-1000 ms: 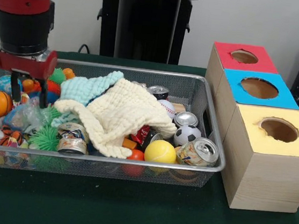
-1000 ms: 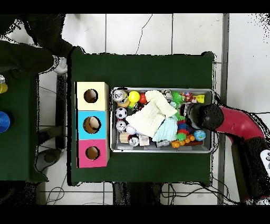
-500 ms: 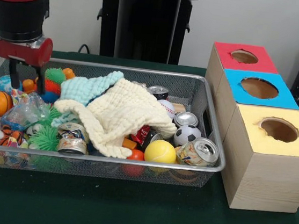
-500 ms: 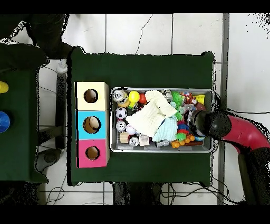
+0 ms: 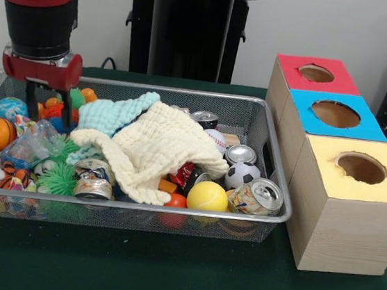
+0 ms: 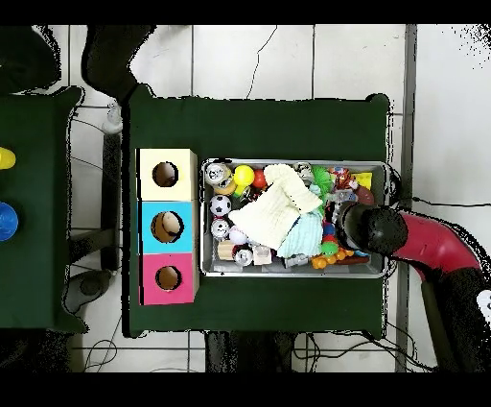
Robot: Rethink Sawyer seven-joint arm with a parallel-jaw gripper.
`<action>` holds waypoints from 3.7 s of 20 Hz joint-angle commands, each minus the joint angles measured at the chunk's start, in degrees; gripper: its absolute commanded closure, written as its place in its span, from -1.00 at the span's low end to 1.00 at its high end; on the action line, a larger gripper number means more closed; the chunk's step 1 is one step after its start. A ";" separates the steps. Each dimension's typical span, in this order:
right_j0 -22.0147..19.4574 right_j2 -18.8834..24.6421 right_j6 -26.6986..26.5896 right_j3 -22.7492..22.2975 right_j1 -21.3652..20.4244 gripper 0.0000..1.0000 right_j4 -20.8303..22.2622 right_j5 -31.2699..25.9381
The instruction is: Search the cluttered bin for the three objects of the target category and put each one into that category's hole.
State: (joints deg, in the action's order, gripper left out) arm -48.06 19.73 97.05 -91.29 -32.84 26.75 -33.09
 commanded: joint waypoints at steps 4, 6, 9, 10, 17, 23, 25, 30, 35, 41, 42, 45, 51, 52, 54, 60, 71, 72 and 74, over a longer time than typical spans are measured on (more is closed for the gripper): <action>-1.72 1.88 0.05 -4.56 2.33 -1.00 -0.89 1.24; -3.66 3.30 -2.43 -5.40 1.68 -1.00 -1.21 0.24; -5.61 4.61 -4.80 -6.39 0.54 -1.00 -1.17 -0.97; -6.26 5.06 -5.50 -6.64 0.38 -1.00 -1.05 -1.25; -10.20 8.30 -10.05 -6.46 1.61 -1.00 0.21 -3.74; -11.81 9.58 -10.94 -6.56 4.29 -1.00 3.01 -1.97; -11.85 9.60 -10.93 -6.03 5.61 -1.00 3.89 -1.07; -12.00 9.60 -10.76 -5.40 8.13 -1.00 5.55 0.72; -11.32 9.61 -9.37 -4.07 10.04 -1.00 7.15 2.04; -13.26 10.99 -10.80 -2.11 13.38 -1.00 7.71 1.34; -13.57 11.19 -11.34 -1.56 13.98 -1.00 7.83 0.87; -14.75 12.16 -12.71 -0.78 14.27 -1.00 7.58 -1.22; -16.41 13.92 -13.45 -0.65 13.12 -1.00 6.17 -4.80; -16.24 14.26 -13.31 -0.25 12.57 -1.00 5.48 -6.11; -15.84 14.94 -13.10 0.74 11.52 -1.00 3.97 -9.14; -14.43 16.49 -11.79 2.32 7.73 -1.00 1.21 -16.33; -12.48 16.74 -9.44 4.31 6.20 -1.00 0.90 -19.66; -12.38 16.60 -9.42 4.33 6.34 -1.00 1.23 -19.20; -12.06 16.11 -8.93 4.20 6.38 -1.00 1.85 -18.14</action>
State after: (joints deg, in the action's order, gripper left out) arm -61.35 33.16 97.05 -90.90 -26.88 28.71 -47.86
